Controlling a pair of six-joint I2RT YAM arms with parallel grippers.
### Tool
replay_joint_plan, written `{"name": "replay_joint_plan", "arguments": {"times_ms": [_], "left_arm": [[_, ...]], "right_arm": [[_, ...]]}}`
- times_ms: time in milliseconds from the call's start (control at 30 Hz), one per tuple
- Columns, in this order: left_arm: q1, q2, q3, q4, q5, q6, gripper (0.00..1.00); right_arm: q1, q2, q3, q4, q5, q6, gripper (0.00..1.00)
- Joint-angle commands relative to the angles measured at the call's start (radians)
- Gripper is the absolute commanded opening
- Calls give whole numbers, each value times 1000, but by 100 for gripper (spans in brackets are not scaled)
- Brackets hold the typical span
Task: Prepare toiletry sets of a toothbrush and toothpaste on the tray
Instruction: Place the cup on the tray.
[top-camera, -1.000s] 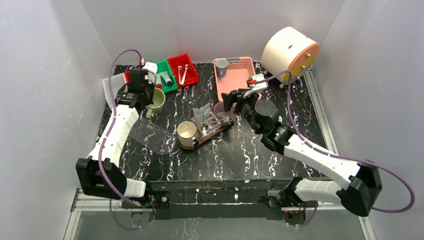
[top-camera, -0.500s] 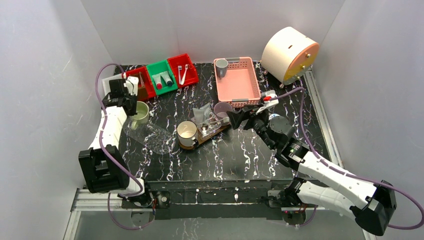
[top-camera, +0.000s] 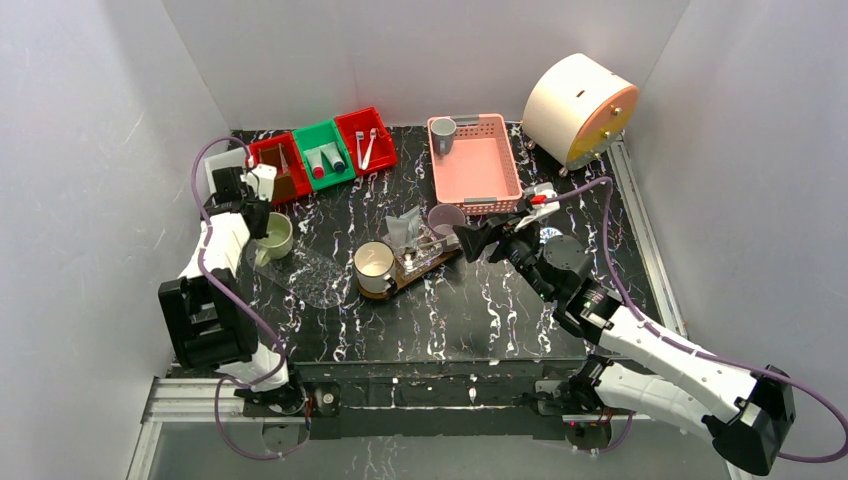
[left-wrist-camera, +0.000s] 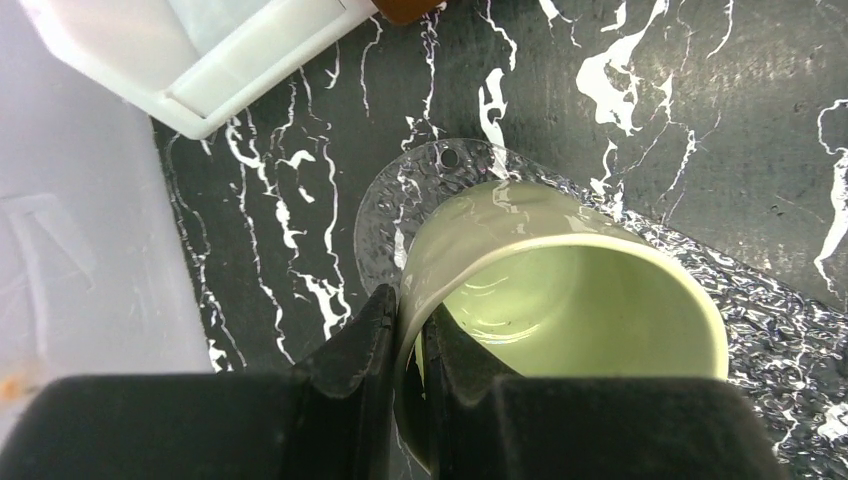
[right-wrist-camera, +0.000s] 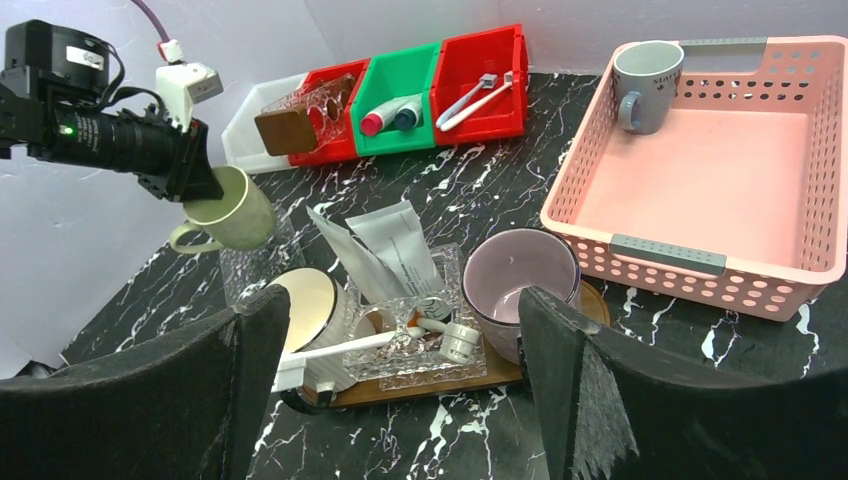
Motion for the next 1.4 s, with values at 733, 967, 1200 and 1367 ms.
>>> {"name": "replay_joint_plan", "arguments": {"times_ms": [733, 967, 1200, 1367], "left_arm": [[41, -133, -91, 113, -100, 28, 61], [36, -341, -87, 115, -138, -344, 88], [38, -313, -9, -73, -108, -784, 80], [36, -283, -21, -98, -85, -922, 72]], "right_arm": [[-4, 2, -29, 63, 10, -7, 94], [-4, 9, -26, 61, 12, -6, 94], [-4, 15, -26, 59, 22, -11, 94], [-4, 26, -28, 58, 30, -15, 94]]}}
